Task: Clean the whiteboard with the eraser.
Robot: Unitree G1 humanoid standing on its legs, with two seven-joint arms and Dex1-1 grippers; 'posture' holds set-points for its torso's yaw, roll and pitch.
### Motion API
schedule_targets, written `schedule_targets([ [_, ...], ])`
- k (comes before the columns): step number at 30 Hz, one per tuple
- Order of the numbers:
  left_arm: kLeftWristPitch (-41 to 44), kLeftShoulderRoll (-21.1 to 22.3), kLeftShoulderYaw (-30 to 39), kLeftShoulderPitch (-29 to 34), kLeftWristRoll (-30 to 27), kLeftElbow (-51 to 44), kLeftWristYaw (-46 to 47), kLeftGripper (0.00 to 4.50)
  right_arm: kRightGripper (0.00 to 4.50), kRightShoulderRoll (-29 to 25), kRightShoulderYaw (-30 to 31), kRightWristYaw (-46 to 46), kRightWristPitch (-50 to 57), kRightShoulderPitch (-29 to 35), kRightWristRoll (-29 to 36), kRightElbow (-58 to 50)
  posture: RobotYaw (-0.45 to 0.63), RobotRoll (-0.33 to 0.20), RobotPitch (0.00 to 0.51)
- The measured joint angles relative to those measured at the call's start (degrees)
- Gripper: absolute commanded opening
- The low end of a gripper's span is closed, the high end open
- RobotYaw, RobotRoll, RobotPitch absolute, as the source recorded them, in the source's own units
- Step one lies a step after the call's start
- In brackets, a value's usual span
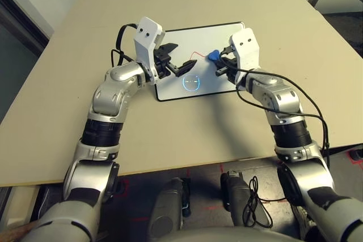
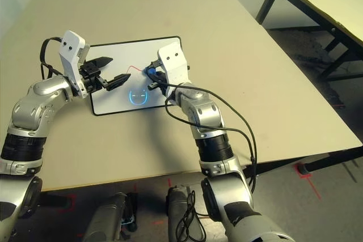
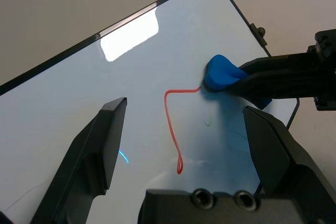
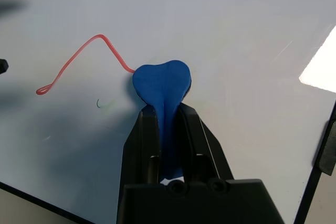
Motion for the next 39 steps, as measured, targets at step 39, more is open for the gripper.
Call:
schedule_targets([
  [39,0.02,2.7,0.04,0.06,0.08,0.01,-0.56,4.5,0.39,0.36,0.65,0.58,-2.65,-2.39,-0.16,3.91,0.0,0.0,0.184],
])
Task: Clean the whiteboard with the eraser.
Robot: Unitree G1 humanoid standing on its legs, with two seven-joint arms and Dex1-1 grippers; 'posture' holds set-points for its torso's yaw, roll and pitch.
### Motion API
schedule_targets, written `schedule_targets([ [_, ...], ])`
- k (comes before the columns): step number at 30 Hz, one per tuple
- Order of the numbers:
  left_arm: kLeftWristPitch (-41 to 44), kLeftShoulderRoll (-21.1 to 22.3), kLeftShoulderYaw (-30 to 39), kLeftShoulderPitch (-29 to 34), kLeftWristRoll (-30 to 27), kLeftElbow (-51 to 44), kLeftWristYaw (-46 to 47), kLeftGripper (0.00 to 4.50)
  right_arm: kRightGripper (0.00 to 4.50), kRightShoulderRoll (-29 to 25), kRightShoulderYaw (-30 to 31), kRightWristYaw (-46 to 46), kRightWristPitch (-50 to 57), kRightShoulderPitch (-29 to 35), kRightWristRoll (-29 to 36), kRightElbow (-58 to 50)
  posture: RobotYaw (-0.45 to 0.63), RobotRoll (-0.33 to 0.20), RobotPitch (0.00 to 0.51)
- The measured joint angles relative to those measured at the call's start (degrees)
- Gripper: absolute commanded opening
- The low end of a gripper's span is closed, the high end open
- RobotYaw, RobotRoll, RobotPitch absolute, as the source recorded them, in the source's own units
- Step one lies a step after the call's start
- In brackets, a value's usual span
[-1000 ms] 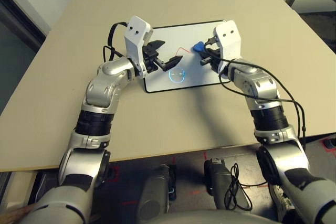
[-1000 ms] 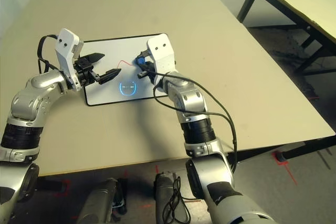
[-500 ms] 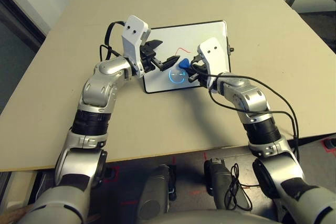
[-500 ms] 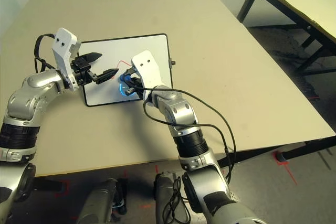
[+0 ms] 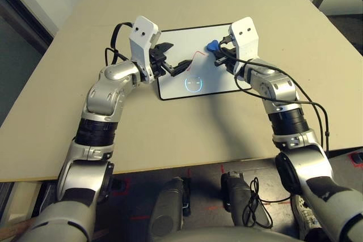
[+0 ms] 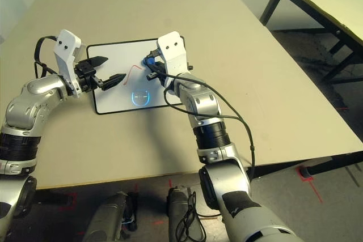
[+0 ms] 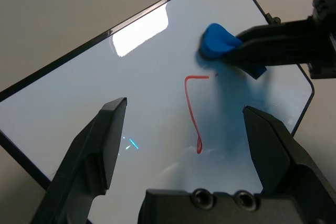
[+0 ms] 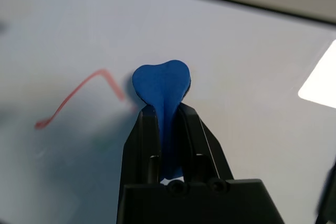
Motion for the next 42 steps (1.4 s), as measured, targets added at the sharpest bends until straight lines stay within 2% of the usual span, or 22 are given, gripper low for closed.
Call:
schedule_targets([
  [6,0.03,0.02,0.01,0.02,-0.02,-0.01,-0.01,4.5,0.38,0.84,3.94,1.14,5.29,4.6,0.07,-6.0,0.0,0.0,0.186],
  [11,0.1,0.01,0.01,0.02,-0.02,-0.01,0.0,4.5,0.38,0.37,3.77,1.4,5.24,2.81,0.13,-4.06,0.0,0.0,0.184],
  [17,0.45,-0.07,-0.01,0.04,-0.03,-0.09,0.0,4.5,0.38,-1.14,0.79,1.05,2.08,-1.53,0.17,1.64,0.0,0.0,0.184],
  [31,0.86,2.74,0.04,0.17,0.15,-0.25,-1.12,4.5,0.38,-0.93,6.93,5.32,7.24,2.77,0.03,-4.99,0.0,0.0,0.184],
  [42,1.2,4.61,-0.01,1.06,0.15,-0.82,-2.5,4.5,0.37,-2.59,3.93,4.23,-1.4,-7.83,-2.25,7.76,0.02,0.0,0.191],
])
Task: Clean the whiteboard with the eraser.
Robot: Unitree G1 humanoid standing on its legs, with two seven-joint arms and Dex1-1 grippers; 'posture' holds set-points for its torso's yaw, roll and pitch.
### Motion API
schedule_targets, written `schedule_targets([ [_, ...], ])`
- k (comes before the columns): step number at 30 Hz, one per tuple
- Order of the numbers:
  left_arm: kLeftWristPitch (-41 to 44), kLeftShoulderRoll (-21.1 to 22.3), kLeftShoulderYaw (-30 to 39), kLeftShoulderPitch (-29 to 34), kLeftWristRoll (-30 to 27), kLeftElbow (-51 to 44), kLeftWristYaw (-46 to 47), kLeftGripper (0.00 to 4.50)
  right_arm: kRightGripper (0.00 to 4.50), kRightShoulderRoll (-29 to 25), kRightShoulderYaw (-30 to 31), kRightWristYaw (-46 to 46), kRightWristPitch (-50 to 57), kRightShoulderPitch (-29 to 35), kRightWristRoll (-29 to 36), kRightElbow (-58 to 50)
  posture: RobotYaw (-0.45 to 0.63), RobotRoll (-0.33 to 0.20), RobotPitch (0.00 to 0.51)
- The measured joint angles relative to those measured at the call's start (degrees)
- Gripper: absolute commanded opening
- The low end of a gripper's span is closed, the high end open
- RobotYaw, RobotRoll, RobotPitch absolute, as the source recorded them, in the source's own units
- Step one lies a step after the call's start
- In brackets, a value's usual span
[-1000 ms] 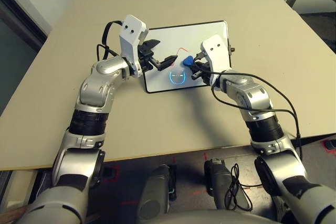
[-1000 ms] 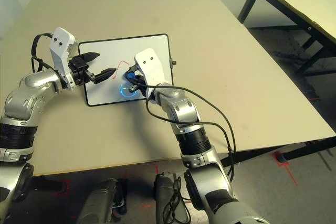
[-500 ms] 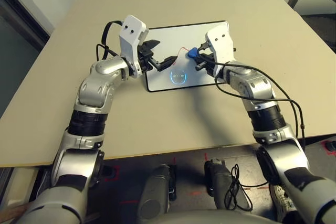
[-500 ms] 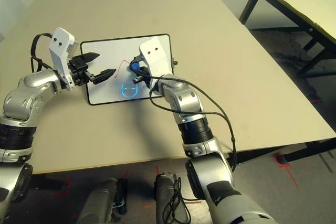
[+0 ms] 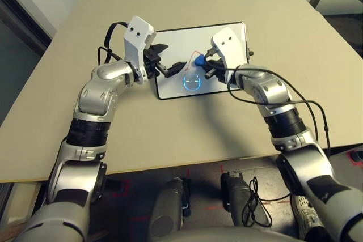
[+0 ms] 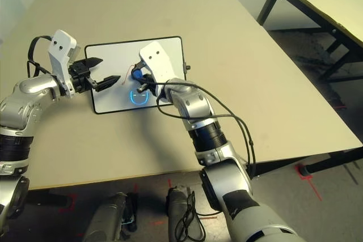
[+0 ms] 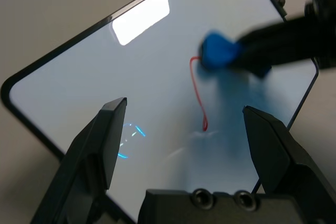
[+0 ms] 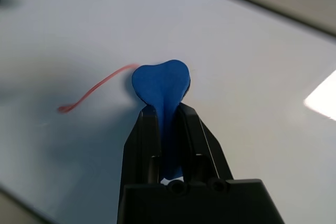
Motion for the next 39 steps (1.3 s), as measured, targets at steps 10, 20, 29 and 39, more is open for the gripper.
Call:
schedule_targets([
  [10,0.28,0.61,-0.02,0.18,-0.01,-0.4,-0.9,4.5,0.37,-1.16,4.25,4.93,7.86,4.04,-0.18,-8.02,0.02,0.0,0.191],
  [20,0.28,0.71,-0.05,0.36,0.02,-0.79,-1.31,4.5,0.36,-2.42,5.22,6.16,10.06,0.56,-0.79,-6.91,0.02,0.0,0.187],
  [29,0.67,0.72,-0.11,0.73,0.03,-1.37,-1.43,4.5,0.36,-2.4,2.86,4.38,5.19,-4.01,-2.4,-1.97,0.04,0.0,0.18],
  [39,0.89,0.77,-0.15,0.97,0.04,-2.43,-1.43,4.5,0.36,-2.37,7.17,7.76,12.01,0.87,-2.49,-9.71,0.03,0.0,0.182],
])
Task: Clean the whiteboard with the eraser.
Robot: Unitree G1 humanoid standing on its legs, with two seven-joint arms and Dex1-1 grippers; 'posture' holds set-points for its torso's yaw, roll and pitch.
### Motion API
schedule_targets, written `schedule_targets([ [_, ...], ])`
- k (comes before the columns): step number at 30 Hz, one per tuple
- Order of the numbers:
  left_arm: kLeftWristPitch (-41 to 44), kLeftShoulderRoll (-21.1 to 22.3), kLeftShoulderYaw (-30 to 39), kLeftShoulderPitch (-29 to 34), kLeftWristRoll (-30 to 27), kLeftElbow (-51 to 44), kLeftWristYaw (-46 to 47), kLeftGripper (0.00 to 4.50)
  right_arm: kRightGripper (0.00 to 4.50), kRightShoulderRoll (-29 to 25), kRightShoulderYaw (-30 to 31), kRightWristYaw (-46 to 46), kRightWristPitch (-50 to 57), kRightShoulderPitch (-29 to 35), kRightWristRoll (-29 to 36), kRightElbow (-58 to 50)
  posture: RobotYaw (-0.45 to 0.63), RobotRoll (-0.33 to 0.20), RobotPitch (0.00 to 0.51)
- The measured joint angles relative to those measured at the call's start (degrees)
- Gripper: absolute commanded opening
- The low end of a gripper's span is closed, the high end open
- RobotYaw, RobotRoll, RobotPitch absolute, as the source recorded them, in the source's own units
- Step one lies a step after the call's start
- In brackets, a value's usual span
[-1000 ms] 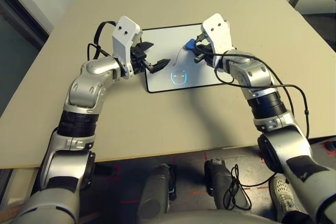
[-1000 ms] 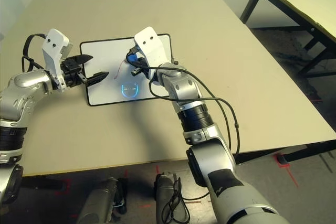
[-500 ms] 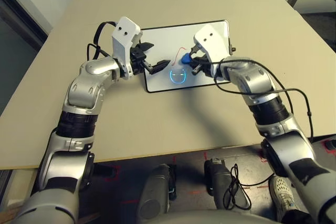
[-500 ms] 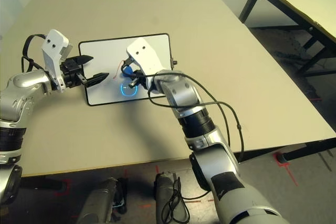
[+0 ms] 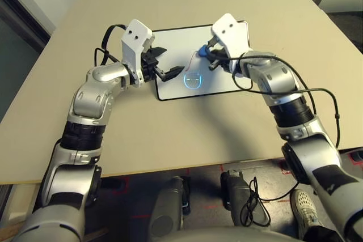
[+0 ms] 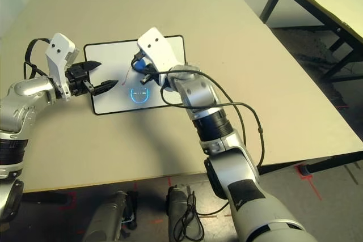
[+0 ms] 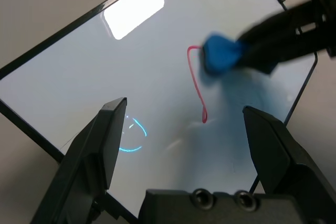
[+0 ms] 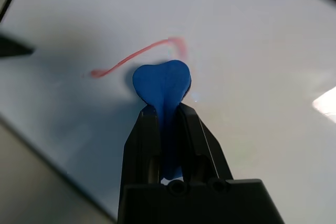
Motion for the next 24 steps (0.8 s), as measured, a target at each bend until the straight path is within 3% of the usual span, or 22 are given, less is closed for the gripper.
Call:
schedule_targets([
  [6,0.05,-0.04,-0.01,0.0,0.02,-0.05,0.01,4.5,0.36,-0.13,0.07,0.14,-0.53,-1.26,-0.08,1.73,0.03,0.0,0.183],
  [14,0.44,-0.05,-0.04,0.4,0.01,-0.47,0.01,4.5,0.36,-1.03,-3.33,-1.75,-7.4,-7.67,-1.0,10.88,0.04,0.0,0.186],
  [24,0.86,-0.04,-0.03,0.59,0.02,-1.12,0.23,4.5,0.35,-0.62,-0.54,0.93,-3.75,-2.86,-1.32,4.3,0.04,0.0,0.19],
])
